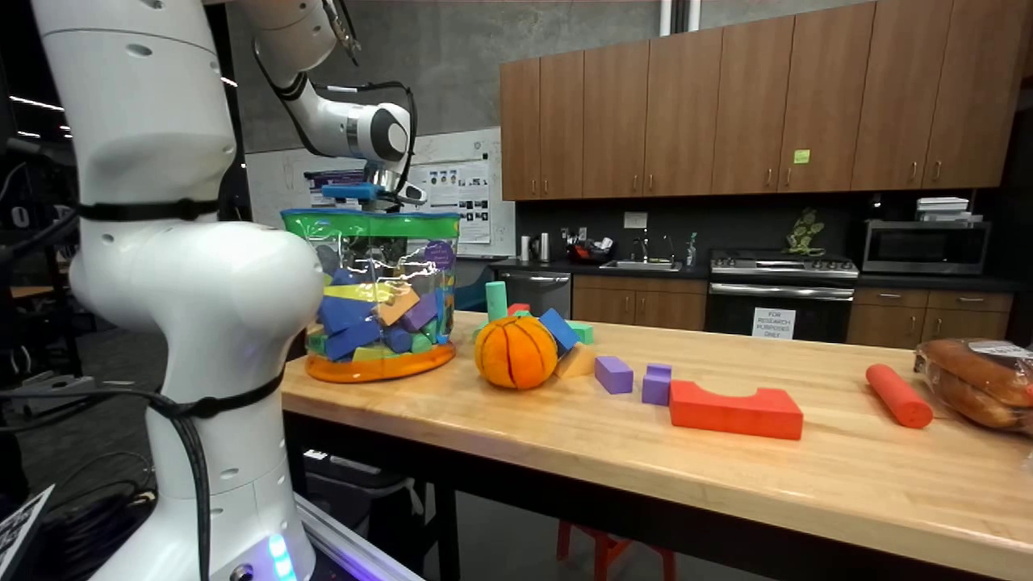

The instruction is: Move the orange block from the bag to the table

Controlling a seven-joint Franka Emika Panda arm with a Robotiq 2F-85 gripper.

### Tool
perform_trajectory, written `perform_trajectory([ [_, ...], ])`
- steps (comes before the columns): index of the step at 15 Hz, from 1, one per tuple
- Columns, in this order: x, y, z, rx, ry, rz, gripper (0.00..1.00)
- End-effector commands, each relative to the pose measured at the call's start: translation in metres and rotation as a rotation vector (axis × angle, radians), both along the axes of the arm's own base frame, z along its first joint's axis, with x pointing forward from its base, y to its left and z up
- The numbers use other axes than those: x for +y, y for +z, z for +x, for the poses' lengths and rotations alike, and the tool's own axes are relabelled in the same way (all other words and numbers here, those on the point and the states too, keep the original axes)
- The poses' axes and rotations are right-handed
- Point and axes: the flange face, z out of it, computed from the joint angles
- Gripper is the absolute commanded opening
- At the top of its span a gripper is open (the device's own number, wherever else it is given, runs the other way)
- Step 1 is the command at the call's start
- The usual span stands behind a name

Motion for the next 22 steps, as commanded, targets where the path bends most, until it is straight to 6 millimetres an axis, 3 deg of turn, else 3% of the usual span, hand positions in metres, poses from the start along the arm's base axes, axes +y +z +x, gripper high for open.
perform_trajectory([
  [1, -0.003, -0.002, 0.002, -0.001, -0.007, 0.001, 1.0],
  [21, 0.004, -0.029, 0.001, 0.094, 0.045, -0.006, 1.0],
  [22, 0.004, -0.027, -0.001, 0.096, 0.039, -0.009, 0.77],
])
